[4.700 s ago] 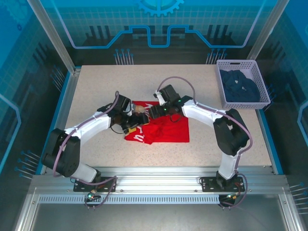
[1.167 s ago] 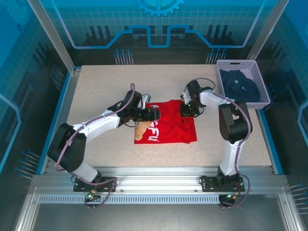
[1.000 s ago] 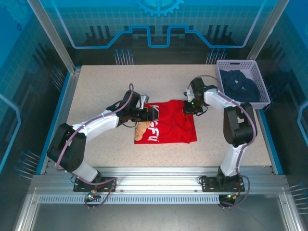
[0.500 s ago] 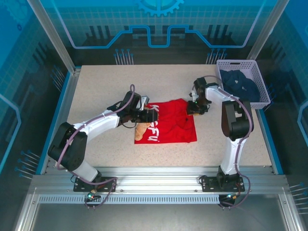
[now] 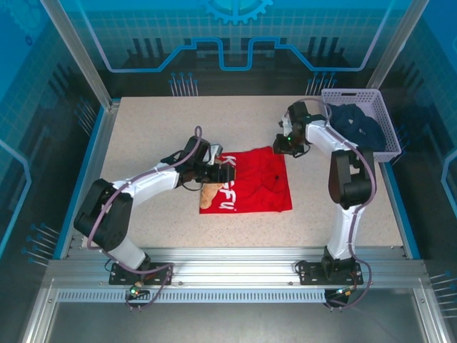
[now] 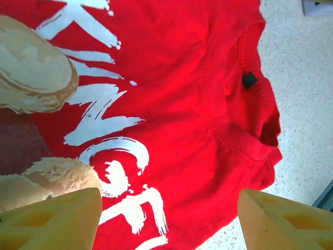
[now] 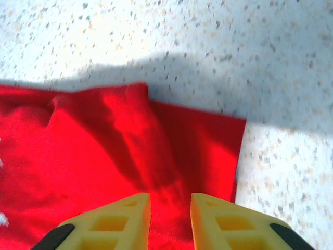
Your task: Fold the inside-out t-shirt
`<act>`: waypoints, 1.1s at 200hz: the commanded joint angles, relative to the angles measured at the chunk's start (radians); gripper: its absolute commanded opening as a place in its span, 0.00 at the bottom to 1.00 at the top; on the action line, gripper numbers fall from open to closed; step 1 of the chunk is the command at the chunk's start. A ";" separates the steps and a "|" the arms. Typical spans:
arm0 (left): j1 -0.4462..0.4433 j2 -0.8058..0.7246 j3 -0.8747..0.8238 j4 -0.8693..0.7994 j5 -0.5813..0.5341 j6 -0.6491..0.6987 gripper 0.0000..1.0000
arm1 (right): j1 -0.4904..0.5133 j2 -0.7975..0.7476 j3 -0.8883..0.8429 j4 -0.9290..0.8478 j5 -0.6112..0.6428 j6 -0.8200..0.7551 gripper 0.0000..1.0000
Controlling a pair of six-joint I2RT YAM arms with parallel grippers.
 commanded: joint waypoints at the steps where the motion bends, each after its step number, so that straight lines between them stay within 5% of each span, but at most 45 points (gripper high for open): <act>1: -0.025 0.063 0.027 0.009 0.044 0.027 0.71 | -0.006 0.100 0.059 -0.053 0.053 0.012 0.24; 35: -0.055 0.120 0.059 -0.023 0.042 0.037 0.71 | -0.034 0.124 0.110 -0.124 0.179 -0.002 0.20; 66: -0.048 0.062 0.067 0.000 0.003 0.060 0.72 | -0.031 -0.007 0.075 -0.122 0.224 -0.026 0.24; 106: 0.026 0.134 0.166 -0.004 0.018 0.087 0.73 | 0.046 -0.266 -0.232 -0.031 0.059 0.023 0.37; 146: 0.083 0.360 0.426 -0.155 0.010 0.115 0.72 | 0.142 -0.431 -0.537 0.101 -0.081 0.203 0.39; 182: 0.140 0.465 0.496 -0.256 -0.003 0.118 0.72 | 0.153 -0.352 -0.604 0.150 -0.045 0.253 0.36; 220: 0.182 0.393 0.338 -0.215 -0.039 0.101 0.72 | 0.114 -0.177 -0.428 0.094 0.029 0.161 0.35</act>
